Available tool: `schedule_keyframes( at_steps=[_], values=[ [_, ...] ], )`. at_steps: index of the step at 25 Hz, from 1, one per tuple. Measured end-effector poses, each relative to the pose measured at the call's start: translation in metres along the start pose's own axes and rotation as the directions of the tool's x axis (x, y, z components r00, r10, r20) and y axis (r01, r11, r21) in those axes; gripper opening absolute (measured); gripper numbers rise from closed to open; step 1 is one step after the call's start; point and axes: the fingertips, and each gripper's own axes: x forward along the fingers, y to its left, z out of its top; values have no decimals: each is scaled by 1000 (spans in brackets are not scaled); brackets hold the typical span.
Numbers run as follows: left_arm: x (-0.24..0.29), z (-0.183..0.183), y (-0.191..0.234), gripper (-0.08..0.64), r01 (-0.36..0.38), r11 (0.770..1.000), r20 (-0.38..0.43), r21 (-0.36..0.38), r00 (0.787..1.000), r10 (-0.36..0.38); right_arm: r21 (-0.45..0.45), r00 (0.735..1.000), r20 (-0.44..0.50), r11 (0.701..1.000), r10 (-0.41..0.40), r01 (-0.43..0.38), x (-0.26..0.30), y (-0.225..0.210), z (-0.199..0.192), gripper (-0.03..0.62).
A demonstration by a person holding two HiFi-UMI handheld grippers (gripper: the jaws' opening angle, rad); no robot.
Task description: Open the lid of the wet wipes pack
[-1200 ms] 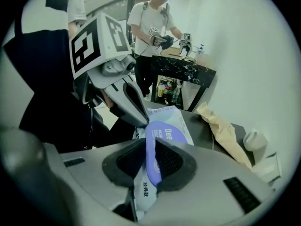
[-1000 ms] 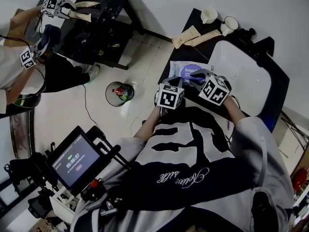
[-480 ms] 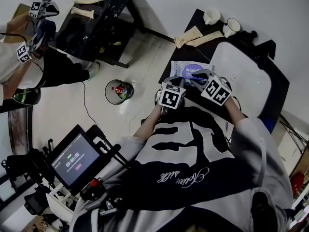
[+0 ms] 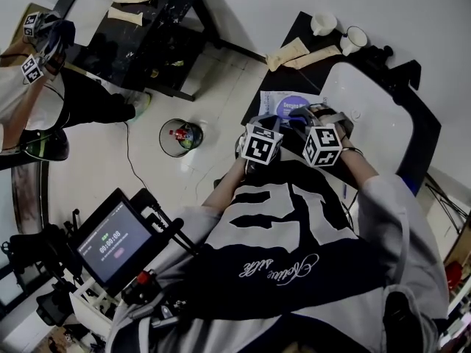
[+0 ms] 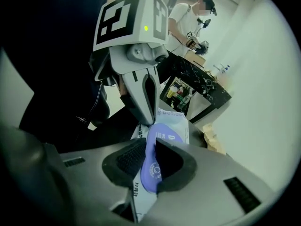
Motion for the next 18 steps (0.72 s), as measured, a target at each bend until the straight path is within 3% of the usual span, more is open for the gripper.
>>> schedule_keyframes(
  at_steps=[3, 9, 14, 18],
  values=[
    [1, -2, 0, -2, -3, 1000, -4, 1, 1000, 3, 96, 1000, 23, 995, 0, -2, -2, -3, 1, 61],
    [3, -4, -1, -2, -5, 1000, -23, 11, 1000, 6, 245, 988, 133, 969, -79, 45, -19, -21, 11, 46],
    [2, -4, 0, -2, -3, 1000, -19, 5, 1000, 3, 274, 981, 181, 962, -66, 14, -29, -34, 21, 46],
    [1, -3, -1, -2, 9, 1000, -16, -5, 1000, -9, 312, 970, 213, 949, -114, 43, -39, -48, 22, 46]
  ],
)
